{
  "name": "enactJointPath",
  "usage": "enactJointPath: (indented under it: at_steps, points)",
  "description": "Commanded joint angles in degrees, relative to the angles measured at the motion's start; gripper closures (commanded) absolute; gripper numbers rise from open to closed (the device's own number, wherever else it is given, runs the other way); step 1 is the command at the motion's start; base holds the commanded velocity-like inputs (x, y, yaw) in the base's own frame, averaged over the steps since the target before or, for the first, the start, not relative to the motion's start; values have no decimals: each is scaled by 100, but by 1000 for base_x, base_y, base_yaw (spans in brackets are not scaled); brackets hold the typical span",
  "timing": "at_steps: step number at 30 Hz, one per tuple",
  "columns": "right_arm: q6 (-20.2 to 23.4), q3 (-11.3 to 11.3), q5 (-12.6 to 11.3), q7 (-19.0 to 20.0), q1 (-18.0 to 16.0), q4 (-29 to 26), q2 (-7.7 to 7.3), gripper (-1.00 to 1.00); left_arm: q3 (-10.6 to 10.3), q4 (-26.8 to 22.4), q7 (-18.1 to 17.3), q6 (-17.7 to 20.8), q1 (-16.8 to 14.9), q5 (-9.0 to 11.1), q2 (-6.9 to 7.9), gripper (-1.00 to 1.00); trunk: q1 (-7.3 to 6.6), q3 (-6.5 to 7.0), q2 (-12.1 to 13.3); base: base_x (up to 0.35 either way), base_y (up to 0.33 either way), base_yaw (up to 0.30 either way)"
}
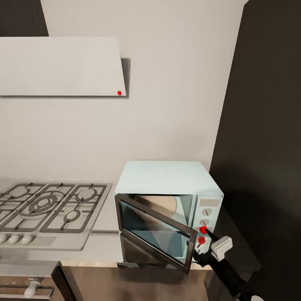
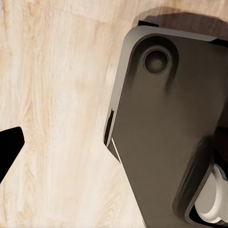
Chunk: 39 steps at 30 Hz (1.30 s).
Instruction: In the kitchen, take the popcorn bag from the countertop, put it into the microwave, and heat it until the popcorn is cooked so the cooked popcorn ends up inside the bag.
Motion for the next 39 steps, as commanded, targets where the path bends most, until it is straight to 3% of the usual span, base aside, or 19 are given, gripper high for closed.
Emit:
enactJointPath:
  at_steps: [1, 5, 11, 18, 23, 39]
  points:
    - [-14, -10, 7, 38, -4, 1, 1, -100, 25, -16, -1, 33, 1, -1, -2, -100, 2, -10, -9, 0, 0, 0]
    - [-15, -18, 157, 241, 10, 1, 1, -100, 25, -15, -3, 33, 1, -1, -2, -100, 2, -10, -9, 0, 0, 0]
    - [-22, -20, 187, 486, 15, 1, 1, -100, 33, -18, 1, 33, 1, -1, -4, -100, 2, -2, -9, -9, 0, 89]
    - [-22, -20, 189, 495, 15, 1, 1, -100, 57, -24, 6, 26, 1, -1, -162, -100, 2, 5, -9, -1, 0, 102]
    - [-22, -20, 188, 495, 15, 1, 1, -100, 34, -24, -5, 7, 1, -1, -44, -100, 2, 13, -9, -69, 0, 127]
    - [-22, -20, 188, 493, 15, 1, 1, -100, 42, -24, -5, -2, 1, -1, -27, -100, 2, 50, -9, -157, 14, 157]
